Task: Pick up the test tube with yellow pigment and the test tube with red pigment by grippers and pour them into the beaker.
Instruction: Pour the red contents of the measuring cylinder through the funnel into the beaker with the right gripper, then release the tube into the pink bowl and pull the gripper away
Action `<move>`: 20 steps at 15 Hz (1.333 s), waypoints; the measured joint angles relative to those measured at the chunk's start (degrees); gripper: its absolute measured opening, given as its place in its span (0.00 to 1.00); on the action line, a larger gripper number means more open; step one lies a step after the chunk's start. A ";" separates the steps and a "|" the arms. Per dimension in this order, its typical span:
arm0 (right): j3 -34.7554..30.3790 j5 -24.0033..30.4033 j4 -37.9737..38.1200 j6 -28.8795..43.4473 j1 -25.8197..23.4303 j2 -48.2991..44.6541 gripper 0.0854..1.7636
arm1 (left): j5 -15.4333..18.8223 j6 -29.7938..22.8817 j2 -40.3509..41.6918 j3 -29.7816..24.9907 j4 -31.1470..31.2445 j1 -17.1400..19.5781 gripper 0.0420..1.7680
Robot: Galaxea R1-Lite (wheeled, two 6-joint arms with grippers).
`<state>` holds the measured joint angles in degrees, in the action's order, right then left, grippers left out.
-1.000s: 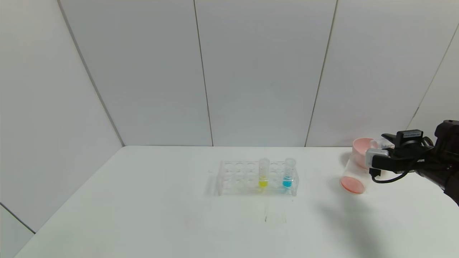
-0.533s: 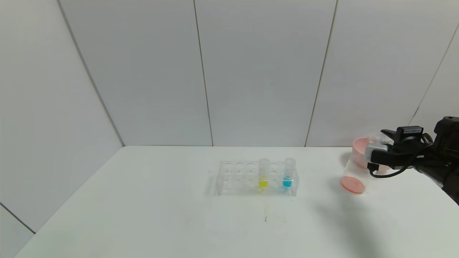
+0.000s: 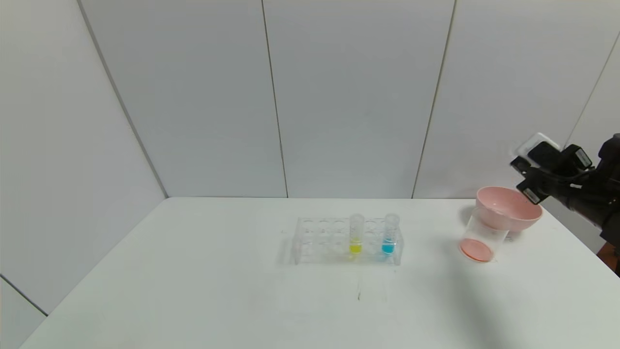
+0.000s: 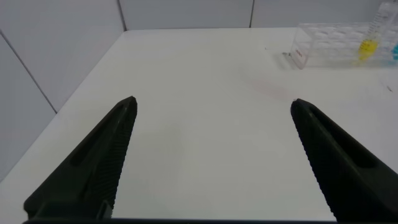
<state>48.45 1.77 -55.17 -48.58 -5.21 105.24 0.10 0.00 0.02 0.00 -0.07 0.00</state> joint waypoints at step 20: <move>4.89 -0.02 -5.84 43.39 -6.29 13.92 0.61 | -0.02 0.02 0.00 0.00 0.00 0.00 1.00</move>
<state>53.33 1.74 -61.01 -5.19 -11.50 119.16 0.07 0.02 0.02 0.00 -0.07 0.00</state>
